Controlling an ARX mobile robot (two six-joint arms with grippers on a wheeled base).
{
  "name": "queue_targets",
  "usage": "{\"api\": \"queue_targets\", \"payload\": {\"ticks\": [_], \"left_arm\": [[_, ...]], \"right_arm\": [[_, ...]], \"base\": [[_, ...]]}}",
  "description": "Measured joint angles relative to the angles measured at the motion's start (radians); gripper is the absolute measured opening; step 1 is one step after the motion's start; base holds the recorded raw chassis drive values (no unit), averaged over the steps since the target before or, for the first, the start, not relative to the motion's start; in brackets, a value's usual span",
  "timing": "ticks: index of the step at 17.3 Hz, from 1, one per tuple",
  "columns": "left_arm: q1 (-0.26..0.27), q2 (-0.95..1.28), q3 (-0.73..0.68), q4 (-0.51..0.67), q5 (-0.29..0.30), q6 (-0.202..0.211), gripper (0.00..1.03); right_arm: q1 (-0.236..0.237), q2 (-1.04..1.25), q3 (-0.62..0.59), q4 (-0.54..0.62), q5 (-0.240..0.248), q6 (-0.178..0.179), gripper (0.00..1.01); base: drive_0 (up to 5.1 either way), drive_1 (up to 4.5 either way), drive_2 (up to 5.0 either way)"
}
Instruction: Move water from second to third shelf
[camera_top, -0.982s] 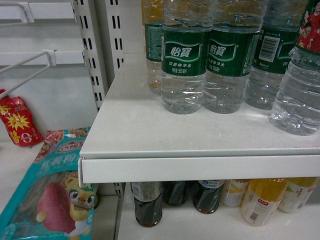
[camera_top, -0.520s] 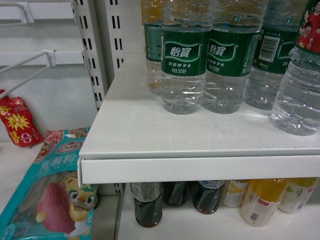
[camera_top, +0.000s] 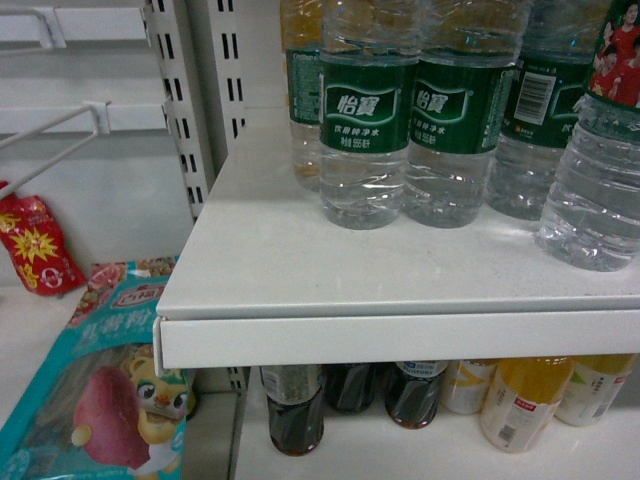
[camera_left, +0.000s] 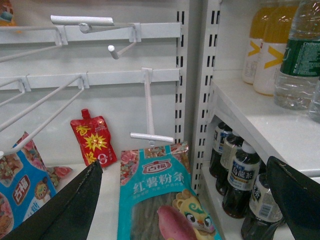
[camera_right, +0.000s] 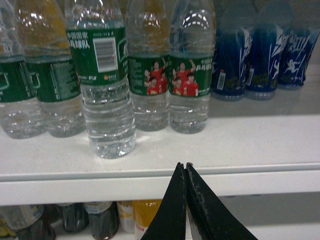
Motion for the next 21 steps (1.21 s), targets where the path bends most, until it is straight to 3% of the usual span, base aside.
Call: {"api": "queue_targets", "payload": {"ticks": [5,7,12,14,21], "left_arm": [[0.0,0.0,0.0,0.0,0.0,0.0,0.98],[0.0,0.0,0.0,0.0,0.0,0.0,0.98],[0.0,0.0,0.0,0.0,0.0,0.0,0.98],[0.0,0.0,0.0,0.0,0.0,0.0,0.98],[0.0,0.0,0.0,0.0,0.0,0.0,0.98]], "right_arm": [[0.0,0.0,-0.003,-0.008,-0.001,-0.001,0.02],[0.0,0.0,-0.003,-0.008,-0.001,-0.001,0.17],[0.0,0.0,-0.003,-0.008,-0.001,0.0,0.68],[0.0,0.0,-0.003,-0.008,-0.001,0.0,0.97],[0.0,0.0,-0.003,-0.008,-0.001,0.0,0.98]], "base": [[0.0,0.0,0.0],[0.0,0.0,0.0],[0.0,0.0,0.0],[0.0,0.0,0.0],[0.0,0.0,0.0]]}}
